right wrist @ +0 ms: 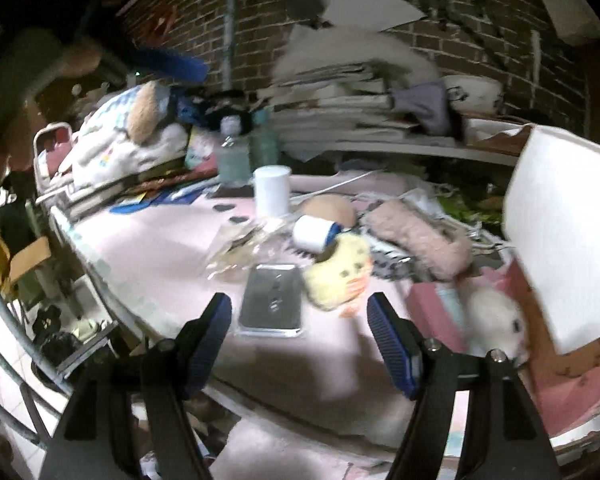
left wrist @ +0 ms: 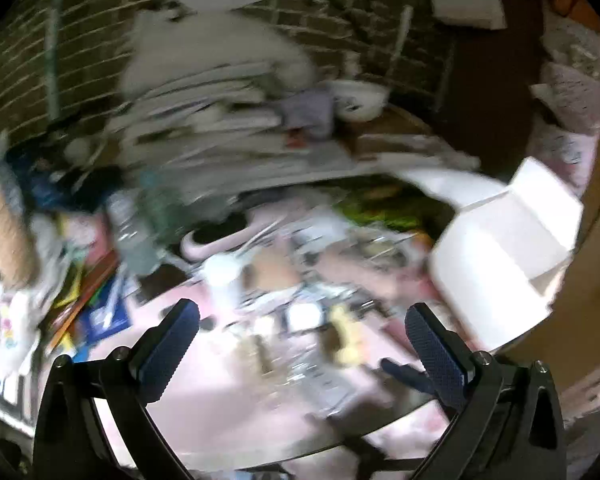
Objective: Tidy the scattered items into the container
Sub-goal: 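Grasp the silver rectangular tin on the desk with the right gripper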
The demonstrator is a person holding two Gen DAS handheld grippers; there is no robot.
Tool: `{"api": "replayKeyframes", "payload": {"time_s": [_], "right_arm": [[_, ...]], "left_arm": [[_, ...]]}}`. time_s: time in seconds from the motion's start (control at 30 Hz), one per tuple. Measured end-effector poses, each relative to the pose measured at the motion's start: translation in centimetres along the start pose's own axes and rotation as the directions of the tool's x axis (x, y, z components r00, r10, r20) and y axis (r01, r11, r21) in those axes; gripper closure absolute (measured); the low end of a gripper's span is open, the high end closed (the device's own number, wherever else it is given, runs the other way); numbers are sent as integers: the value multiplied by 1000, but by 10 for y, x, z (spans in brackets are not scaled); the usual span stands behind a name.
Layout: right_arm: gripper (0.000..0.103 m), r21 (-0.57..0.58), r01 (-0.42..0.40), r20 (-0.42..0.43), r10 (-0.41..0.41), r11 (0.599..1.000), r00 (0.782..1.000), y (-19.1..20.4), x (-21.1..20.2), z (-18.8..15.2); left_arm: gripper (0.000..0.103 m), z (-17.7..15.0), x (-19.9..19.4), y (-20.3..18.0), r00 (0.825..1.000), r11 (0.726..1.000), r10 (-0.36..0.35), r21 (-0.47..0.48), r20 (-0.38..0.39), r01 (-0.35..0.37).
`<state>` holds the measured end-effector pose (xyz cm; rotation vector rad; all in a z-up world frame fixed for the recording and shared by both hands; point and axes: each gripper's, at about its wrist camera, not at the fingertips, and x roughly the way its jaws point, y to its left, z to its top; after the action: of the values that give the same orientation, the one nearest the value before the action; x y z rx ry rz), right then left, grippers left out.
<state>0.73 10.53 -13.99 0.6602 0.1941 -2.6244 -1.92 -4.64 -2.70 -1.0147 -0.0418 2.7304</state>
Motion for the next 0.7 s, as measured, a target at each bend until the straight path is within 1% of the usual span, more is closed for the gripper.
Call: {"api": "replayKeyframes", "payload": {"time_s": [0.07, 0.1, 0.13, 0.23, 0.47, 0.57, 0.63, 0.7], "right_arm": [[47, -21, -2, -9, 2, 1000, 1000, 5, 7, -3], [55, -31, -4, -21, 4, 1000, 1000, 8, 11, -4], [57, -33, -8, -26, 7, 999, 1000, 9, 14, -5], [57, -38, 4, -16, -5, 999, 1000, 11, 17, -4], [57, 12, 1, -42, 0, 1000, 999, 9, 26, 4], [53, 16, 22, -48, -22, 1000, 999, 13, 28, 5], [48, 29, 39, -50, -37, 999, 998, 14, 30, 6], [47, 34, 51, -42, -50, 998, 998, 15, 31, 5]], "left_arm": [[0, -11, 2, 12, 999, 999, 39, -31, -14, -39], [0, -16, 2, 17, 998, 997, 54, -45, -17, -55], [0, -20, 2, 20, 997, 996, 71, -53, -18, -71], [0, -30, 2, 27, 993, 992, 115, -57, -16, -115], [0, -43, 8, 42, 991, 982, 135, -129, -22, -136], [0, -44, 7, 43, 991, 981, 129, -144, -16, -130], [0, -44, 6, 42, 992, 982, 124, -145, -10, -124], [0, -44, 4, 41, 992, 982, 128, -138, -5, -127]]}}
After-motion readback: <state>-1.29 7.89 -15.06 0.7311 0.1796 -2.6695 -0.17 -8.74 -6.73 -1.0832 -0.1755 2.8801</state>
